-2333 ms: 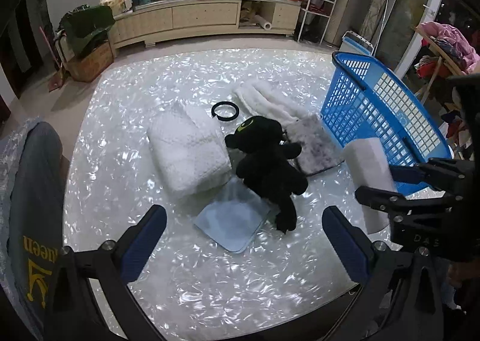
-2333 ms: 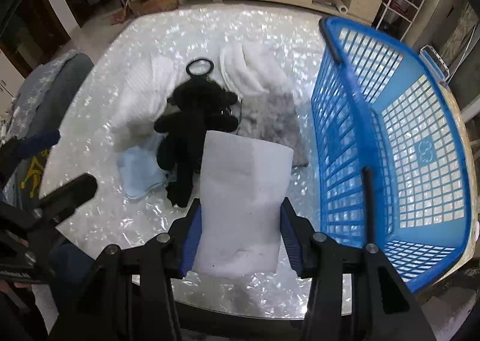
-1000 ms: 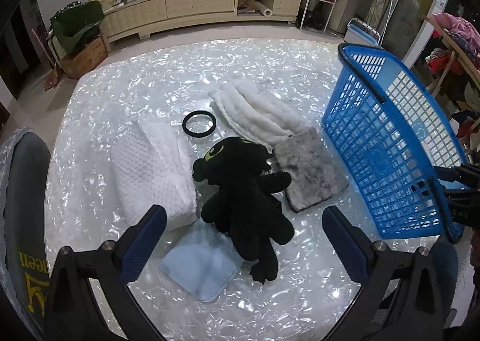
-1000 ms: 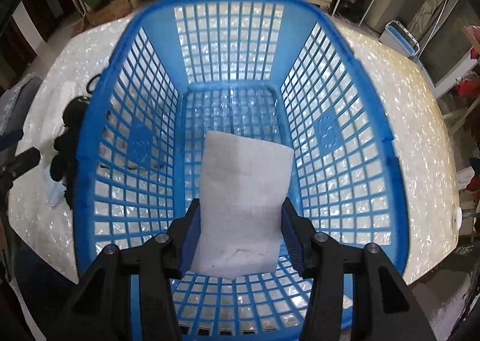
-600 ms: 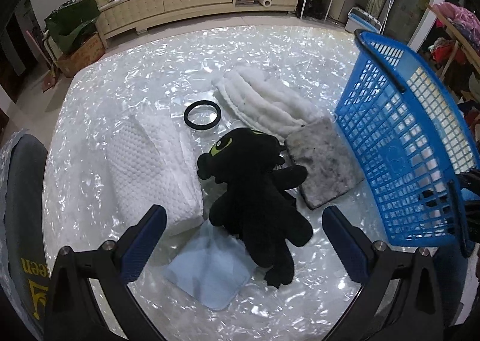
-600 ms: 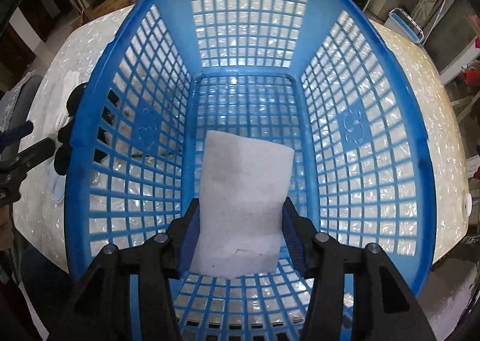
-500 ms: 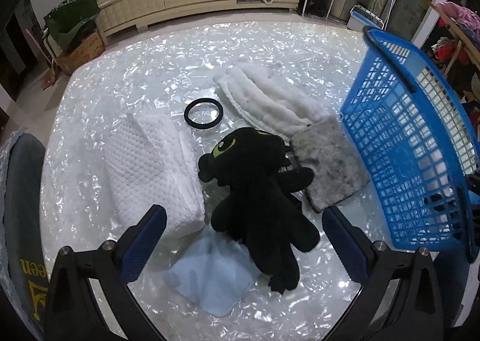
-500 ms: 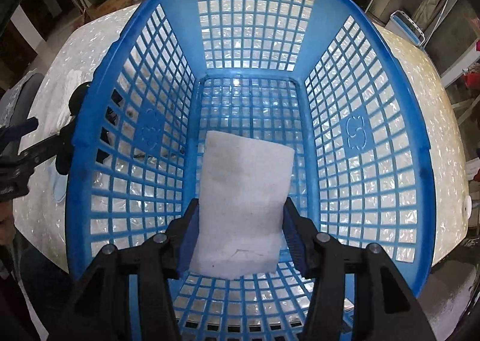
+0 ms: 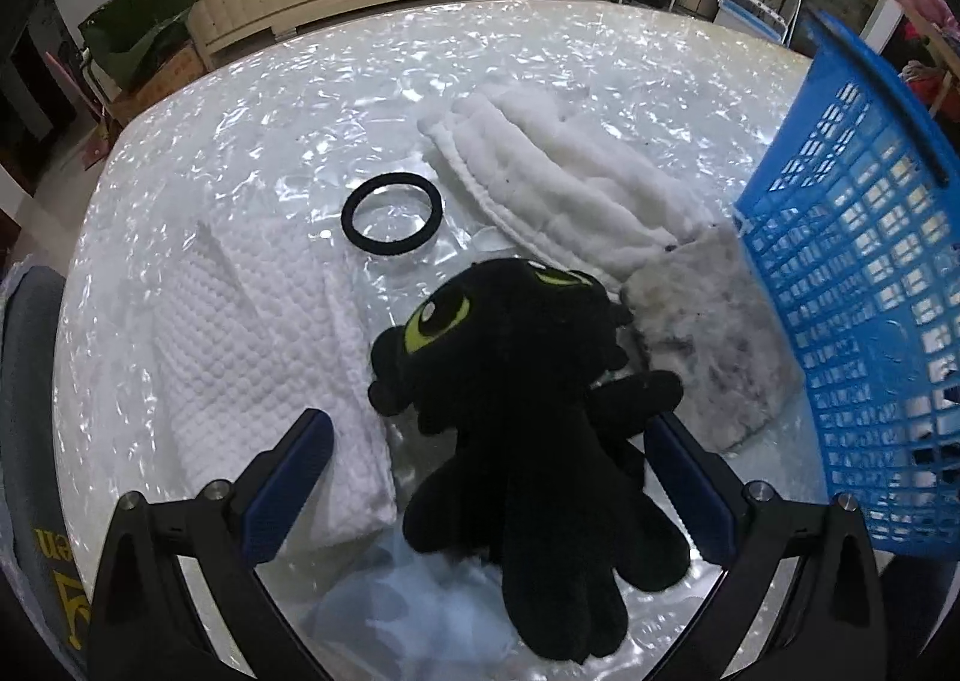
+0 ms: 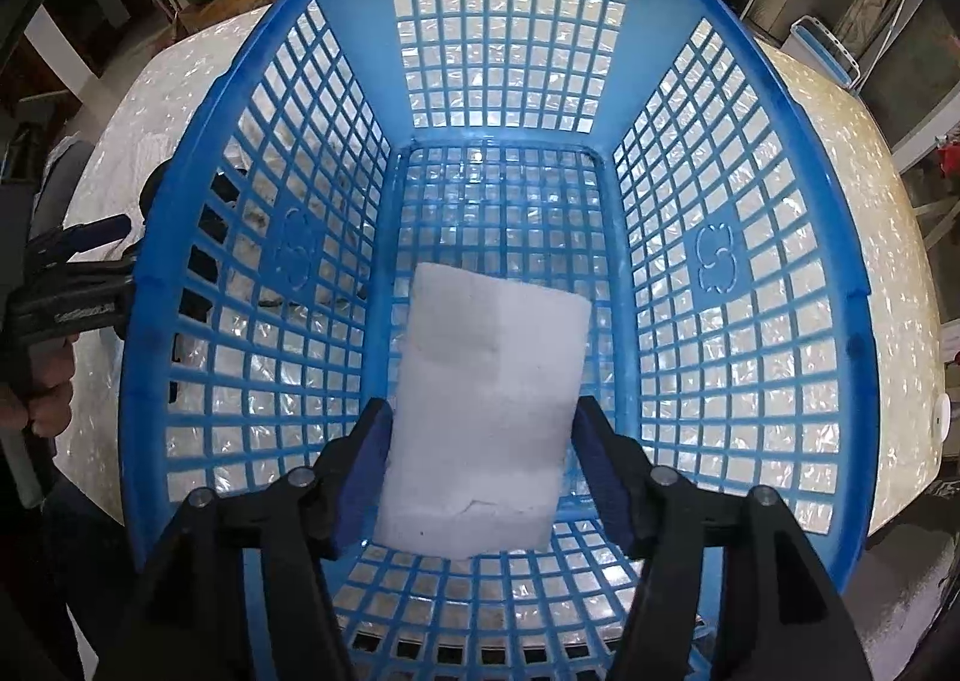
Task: Organize soft objects
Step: 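Carry the white cloth over the blue basket and release it inside, then grasp the black plush toy with the left gripper and lift it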
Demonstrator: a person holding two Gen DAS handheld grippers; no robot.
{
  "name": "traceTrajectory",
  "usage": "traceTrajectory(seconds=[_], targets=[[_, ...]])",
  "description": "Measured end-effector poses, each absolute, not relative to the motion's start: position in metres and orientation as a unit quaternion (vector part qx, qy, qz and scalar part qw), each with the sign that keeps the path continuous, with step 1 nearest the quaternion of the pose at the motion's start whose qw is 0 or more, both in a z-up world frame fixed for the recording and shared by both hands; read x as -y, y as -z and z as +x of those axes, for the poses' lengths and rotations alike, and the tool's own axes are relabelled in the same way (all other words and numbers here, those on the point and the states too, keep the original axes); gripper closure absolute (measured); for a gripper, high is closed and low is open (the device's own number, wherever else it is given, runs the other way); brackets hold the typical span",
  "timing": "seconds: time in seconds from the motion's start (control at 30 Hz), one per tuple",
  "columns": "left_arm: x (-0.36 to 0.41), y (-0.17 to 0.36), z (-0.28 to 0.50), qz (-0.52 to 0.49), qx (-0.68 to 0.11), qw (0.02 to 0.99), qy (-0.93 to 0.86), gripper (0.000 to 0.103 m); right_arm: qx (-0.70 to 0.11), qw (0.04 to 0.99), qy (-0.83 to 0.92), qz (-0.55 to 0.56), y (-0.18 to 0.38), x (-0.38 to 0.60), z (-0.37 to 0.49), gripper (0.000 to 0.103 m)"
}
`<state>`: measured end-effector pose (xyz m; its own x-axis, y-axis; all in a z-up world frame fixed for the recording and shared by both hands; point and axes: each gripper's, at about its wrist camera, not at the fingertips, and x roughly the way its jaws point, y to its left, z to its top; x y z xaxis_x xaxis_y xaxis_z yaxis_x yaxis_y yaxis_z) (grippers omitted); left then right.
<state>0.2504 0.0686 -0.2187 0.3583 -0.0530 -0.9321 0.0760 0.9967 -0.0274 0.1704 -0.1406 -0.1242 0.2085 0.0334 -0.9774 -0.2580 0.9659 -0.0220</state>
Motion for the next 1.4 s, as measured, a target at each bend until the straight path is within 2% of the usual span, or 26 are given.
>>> traceTrajectory(seconds=[0.07,0.2,0.27,0.33,0.4,0.53,0.83,0.97,1.4], targets=[[-0.066,0.223,0.254,0.015,-0.567,0.823,0.034,0.0,-0.623,0.772,-0.092,-0.091,0.124,0.145,0.17,0.032],[-0.06,0.23,0.261,0.02,-0.569,0.822,0.035,0.002,-0.623,0.773,-0.088,-0.083,0.123,0.153,0.171,0.024],[-0.057,0.232,0.261,0.026,-0.569,0.821,0.035,0.009,-0.623,0.772,-0.088,-0.084,0.123,0.154,0.172,0.024],[-0.055,0.23,0.258,0.023,-0.568,0.821,0.046,0.03,-0.623,0.773,-0.087,-0.085,0.122,0.158,0.172,0.024],[-0.052,0.23,0.256,0.013,-0.574,0.816,0.06,0.039,-0.622,0.773,-0.088,-0.086,0.121,0.16,0.171,0.024],[-0.05,0.232,0.254,0.004,-0.575,0.816,0.069,0.051,-0.622,0.773,-0.086,-0.088,0.123,0.158,0.17,0.024],[-0.052,0.202,0.232,0.006,-0.554,0.831,0.058,0.055,-0.598,0.791,-0.073,-0.106,0.108,0.157,0.159,0.023],[-0.051,0.173,0.208,0.011,-0.537,0.841,0.064,0.055,-0.563,0.814,-0.057,-0.13,0.093,0.154,0.153,0.014],[-0.028,0.081,0.14,0.008,-0.471,0.874,0.116,0.055,-0.504,0.854,-0.096,-0.087,0.045,0.159,0.124,0.01]])
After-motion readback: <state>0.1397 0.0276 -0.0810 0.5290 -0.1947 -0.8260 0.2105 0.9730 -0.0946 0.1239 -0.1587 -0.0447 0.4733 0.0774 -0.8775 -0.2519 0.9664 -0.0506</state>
